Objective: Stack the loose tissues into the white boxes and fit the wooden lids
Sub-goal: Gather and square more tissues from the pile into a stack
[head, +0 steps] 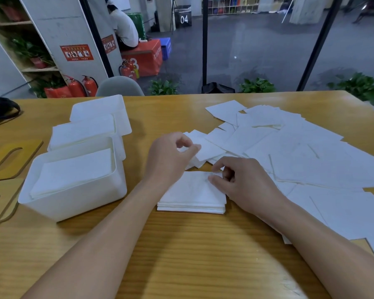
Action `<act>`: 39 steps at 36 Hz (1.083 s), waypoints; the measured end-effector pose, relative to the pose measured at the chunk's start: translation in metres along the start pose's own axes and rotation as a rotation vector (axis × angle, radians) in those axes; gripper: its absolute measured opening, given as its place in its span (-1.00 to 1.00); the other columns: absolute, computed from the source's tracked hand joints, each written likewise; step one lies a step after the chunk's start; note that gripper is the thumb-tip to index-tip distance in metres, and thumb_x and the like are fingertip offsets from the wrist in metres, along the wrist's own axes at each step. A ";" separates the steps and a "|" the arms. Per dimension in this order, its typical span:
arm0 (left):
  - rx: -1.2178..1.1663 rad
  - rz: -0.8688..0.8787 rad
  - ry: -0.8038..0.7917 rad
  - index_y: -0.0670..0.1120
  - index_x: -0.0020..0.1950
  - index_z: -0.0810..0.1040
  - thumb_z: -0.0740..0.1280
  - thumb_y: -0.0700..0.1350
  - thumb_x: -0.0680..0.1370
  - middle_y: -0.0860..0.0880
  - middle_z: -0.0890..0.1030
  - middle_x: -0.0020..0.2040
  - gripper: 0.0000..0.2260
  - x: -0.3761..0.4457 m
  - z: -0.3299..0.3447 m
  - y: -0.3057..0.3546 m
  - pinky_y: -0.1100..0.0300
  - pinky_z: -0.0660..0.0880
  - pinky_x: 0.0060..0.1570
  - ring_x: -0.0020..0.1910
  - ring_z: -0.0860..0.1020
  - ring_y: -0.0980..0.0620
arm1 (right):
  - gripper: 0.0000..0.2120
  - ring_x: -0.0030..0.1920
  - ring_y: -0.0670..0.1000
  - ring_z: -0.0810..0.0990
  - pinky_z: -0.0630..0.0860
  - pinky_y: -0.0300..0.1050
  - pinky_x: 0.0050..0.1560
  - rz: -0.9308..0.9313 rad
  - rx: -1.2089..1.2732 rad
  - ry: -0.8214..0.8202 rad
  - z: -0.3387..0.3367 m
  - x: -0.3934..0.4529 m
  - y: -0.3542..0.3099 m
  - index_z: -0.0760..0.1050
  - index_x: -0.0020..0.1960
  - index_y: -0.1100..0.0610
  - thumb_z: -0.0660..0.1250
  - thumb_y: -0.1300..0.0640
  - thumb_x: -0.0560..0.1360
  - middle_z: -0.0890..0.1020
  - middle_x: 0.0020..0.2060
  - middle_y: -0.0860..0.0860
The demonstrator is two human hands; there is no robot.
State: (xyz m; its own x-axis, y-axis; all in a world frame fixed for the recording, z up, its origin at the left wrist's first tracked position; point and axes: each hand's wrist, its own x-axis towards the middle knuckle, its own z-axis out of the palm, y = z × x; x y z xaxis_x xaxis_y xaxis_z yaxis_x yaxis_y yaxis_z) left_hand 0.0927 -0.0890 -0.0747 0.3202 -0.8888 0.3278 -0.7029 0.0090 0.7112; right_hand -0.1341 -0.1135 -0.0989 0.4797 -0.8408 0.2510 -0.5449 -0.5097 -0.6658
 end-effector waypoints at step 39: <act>-0.186 0.049 -0.285 0.18 0.16 0.64 0.40 0.03 0.62 0.09 0.31 -0.41 -0.86 -0.013 -0.048 -0.030 0.15 0.29 -0.38 -0.44 0.30 0.05 | -0.82 -0.39 -0.08 0.54 0.46 -0.25 -0.34 0.126 0.391 -0.038 -0.021 0.006 -0.010 0.58 0.19 -0.15 0.44 0.07 0.64 0.68 -0.36 -0.04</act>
State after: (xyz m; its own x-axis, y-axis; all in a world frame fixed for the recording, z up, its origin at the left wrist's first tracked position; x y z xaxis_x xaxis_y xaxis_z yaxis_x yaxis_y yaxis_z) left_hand 0.1399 -0.0553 -0.0704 0.0796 -0.9773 0.1962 -0.5772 0.1153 0.8084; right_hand -0.1405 -0.1174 -0.0764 0.4553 -0.8809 0.1292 -0.3021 -0.2894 -0.9083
